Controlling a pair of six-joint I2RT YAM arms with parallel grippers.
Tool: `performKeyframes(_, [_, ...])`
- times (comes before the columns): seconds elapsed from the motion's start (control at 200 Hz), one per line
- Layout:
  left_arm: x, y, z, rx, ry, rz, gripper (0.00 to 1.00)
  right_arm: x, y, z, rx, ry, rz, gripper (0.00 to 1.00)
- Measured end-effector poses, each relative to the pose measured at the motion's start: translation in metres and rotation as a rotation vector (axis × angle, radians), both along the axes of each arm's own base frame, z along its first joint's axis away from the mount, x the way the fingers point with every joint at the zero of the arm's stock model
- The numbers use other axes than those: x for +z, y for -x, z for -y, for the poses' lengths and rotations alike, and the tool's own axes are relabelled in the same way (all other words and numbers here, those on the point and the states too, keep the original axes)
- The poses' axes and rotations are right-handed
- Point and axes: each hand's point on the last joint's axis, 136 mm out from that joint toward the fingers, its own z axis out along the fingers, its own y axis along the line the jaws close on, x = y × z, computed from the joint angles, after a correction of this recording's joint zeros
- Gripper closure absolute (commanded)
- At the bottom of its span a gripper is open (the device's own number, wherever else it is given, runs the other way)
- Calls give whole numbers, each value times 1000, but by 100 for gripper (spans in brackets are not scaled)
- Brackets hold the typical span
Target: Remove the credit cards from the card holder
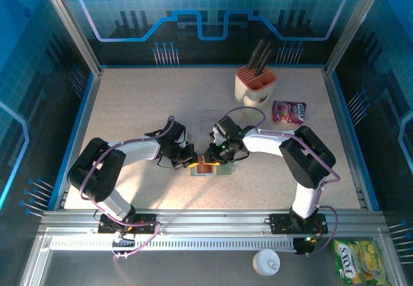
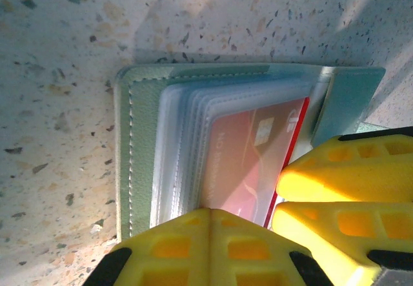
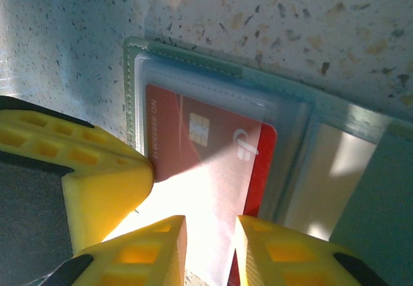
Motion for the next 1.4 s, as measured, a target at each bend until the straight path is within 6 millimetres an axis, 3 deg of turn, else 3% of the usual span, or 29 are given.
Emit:
performKeyframes(0.585, [0, 0, 0, -2, -1, 3, 93, -3, 0, 6, -2, 31, 7, 71])
performKeyframes(1.041, [3, 4, -3, -1, -11, -13, 95, -8, 3, 19, -19, 84, 6, 71])
performKeyframes(1.396, [6, 4, -5, 5, -23, -4, 98, -5, 4, 16, -39, 22, 5, 71])
